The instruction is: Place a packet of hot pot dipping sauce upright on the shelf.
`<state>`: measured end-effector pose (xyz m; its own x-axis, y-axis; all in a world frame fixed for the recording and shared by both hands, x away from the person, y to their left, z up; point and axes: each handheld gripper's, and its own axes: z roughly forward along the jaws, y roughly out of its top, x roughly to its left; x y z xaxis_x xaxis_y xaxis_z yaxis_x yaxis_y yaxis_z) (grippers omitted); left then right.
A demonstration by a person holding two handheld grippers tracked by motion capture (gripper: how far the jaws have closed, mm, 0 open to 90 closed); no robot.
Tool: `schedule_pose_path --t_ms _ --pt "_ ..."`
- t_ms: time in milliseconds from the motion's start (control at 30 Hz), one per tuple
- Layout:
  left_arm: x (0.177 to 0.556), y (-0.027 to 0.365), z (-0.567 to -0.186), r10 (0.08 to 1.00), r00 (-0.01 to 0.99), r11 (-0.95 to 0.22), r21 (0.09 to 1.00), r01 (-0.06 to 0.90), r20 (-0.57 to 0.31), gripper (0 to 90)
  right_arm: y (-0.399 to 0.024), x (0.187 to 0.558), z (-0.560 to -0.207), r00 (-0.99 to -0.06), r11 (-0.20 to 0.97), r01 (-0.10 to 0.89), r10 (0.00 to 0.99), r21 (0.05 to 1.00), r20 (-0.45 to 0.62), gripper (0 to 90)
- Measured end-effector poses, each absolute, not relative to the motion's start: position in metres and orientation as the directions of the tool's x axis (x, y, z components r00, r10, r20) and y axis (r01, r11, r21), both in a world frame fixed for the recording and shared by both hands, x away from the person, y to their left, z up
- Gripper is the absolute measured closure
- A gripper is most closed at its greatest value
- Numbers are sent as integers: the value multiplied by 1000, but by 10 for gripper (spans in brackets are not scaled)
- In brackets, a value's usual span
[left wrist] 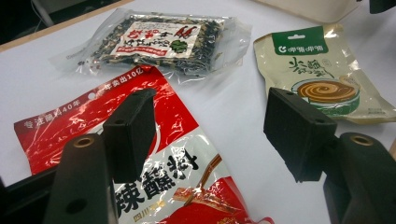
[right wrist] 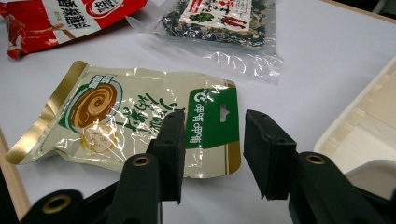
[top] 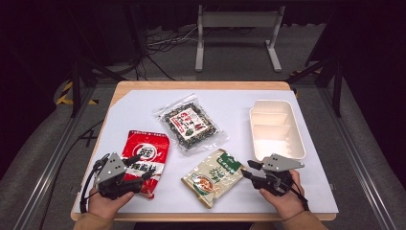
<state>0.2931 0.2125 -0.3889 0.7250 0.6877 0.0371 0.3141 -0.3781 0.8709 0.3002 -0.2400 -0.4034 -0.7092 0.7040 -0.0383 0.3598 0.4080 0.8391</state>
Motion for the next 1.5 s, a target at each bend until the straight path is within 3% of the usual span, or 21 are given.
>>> schedule_pose_path --t_ms 200,333,800,1500 --pt "293 212 -390 687 725 -386 870 308 49 342 -237 300 -404 -700 392 369 714 843 -25 481" --pt "293 212 -390 686 726 -385 870 307 47 340 -234 301 -406 -711 402 374 703 836 -20 480" --pt "295 211 -392 680 732 -392 865 313 43 337 -217 306 -414 -716 435 396 697 809 -25 354" --pt "294 208 -394 670 739 -411 861 300 62 336 -207 315 -434 -659 468 484 751 739 -44 202"
